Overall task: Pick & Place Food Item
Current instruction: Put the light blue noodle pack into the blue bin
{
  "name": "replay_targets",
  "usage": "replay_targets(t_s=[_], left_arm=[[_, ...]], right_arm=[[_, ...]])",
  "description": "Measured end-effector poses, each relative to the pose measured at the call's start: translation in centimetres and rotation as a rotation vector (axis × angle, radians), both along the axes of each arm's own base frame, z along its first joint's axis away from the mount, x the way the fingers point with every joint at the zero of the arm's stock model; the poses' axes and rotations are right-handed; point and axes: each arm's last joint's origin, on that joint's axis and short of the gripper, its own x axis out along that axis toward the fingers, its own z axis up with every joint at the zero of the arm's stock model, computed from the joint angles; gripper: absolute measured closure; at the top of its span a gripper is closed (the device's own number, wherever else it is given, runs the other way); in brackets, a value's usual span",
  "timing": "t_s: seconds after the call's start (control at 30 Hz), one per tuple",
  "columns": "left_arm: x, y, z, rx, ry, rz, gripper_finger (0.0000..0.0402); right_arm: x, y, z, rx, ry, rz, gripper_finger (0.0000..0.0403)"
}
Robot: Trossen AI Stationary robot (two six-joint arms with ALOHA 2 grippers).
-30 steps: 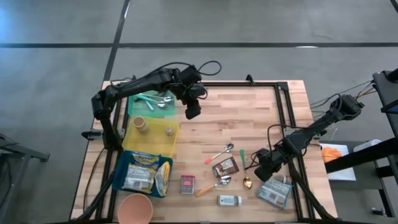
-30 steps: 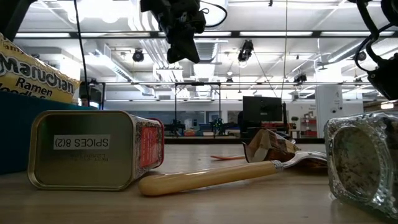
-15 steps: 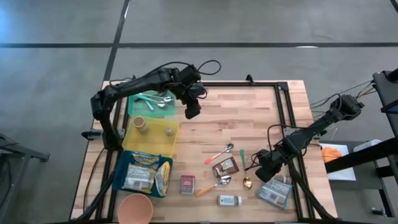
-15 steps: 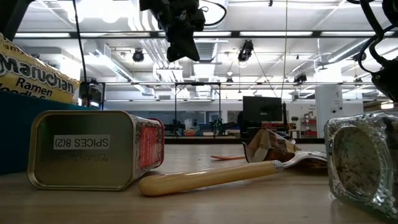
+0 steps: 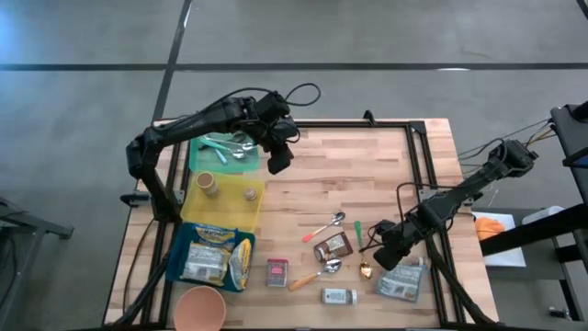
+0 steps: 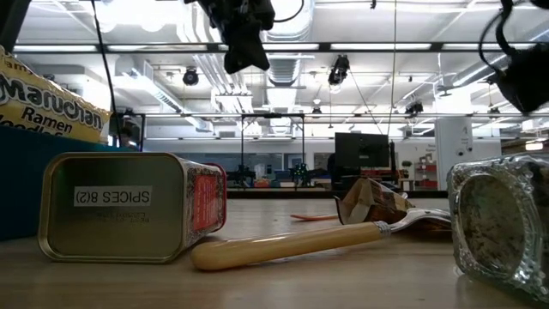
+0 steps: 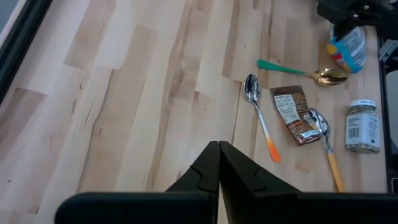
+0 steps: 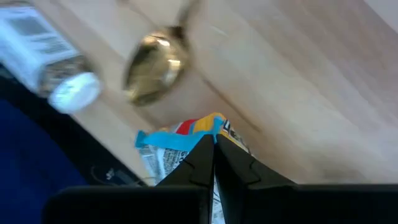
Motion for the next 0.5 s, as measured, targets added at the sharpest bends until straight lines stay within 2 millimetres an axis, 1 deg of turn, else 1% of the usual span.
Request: replay_targets(t_s=[0.1, 0.23, 0.37, 0.5], left_arm=[[-0.3, -0.1, 0.4, 0.002, -0.009, 0.003, 0.039], [-0.5, -0.2, 0.7, -0.004, -0.017, 0.016, 0.039], [-0.6, -0.3, 0.7, -0.014, -0.011, 0.016, 0.039], [-0.6, -0.3, 0.7, -0.052, -0.005, 0.065, 0.039]], right_arm=[[0.5, 0.2, 1.1, -0.009, -0.039, -0.003, 0.0395], [0.8, 0.3, 2.6, -0.054, -0.044, -0.005, 0.0395], [0.9, 0.2, 4.4, -0.113, -0.048, -0.007, 0.0395], [1.2, 0.2, 6.1, -0.162, -0.094, -0.011, 0.0395]])
